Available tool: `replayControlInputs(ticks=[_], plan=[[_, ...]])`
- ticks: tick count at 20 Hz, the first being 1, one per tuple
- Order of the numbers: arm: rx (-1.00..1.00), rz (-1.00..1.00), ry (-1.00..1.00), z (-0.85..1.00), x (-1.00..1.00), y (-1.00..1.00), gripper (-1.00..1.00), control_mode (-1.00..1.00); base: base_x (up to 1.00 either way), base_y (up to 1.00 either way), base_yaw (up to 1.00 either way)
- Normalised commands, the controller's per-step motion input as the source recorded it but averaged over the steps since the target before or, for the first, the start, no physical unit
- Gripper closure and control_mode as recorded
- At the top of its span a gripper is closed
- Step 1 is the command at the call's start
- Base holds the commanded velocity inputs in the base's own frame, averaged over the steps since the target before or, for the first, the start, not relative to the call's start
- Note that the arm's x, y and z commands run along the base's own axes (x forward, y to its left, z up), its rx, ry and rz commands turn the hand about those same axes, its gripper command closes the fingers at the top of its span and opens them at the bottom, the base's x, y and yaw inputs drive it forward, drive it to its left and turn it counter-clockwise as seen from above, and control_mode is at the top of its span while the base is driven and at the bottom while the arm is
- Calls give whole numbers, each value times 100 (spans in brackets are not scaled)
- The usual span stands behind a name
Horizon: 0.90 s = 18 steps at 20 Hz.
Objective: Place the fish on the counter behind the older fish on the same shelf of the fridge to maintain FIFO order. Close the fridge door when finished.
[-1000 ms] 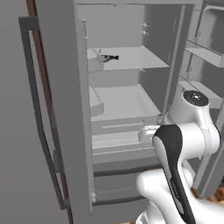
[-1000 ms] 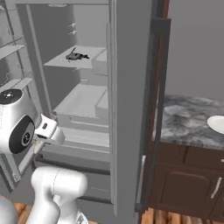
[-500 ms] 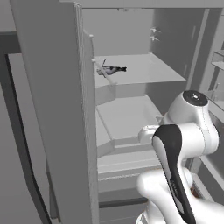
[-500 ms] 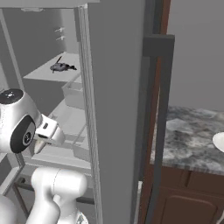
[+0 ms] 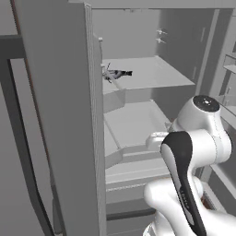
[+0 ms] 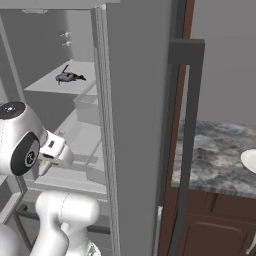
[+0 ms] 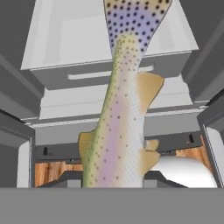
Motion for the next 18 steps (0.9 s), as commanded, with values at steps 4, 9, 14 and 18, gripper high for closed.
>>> replayControlInputs(ticks=[4,9,14,18], plan=[[0,-2,-9,37,98,0,100,-100,0,0,0],[-2,-1,-18,81,100,0,100,-100,0,0,0],[-5,-7,-13,85,88,0,100,-100,0,0,0],[-7,-10,-14,60,68,8,100,-100,0,0,0]])
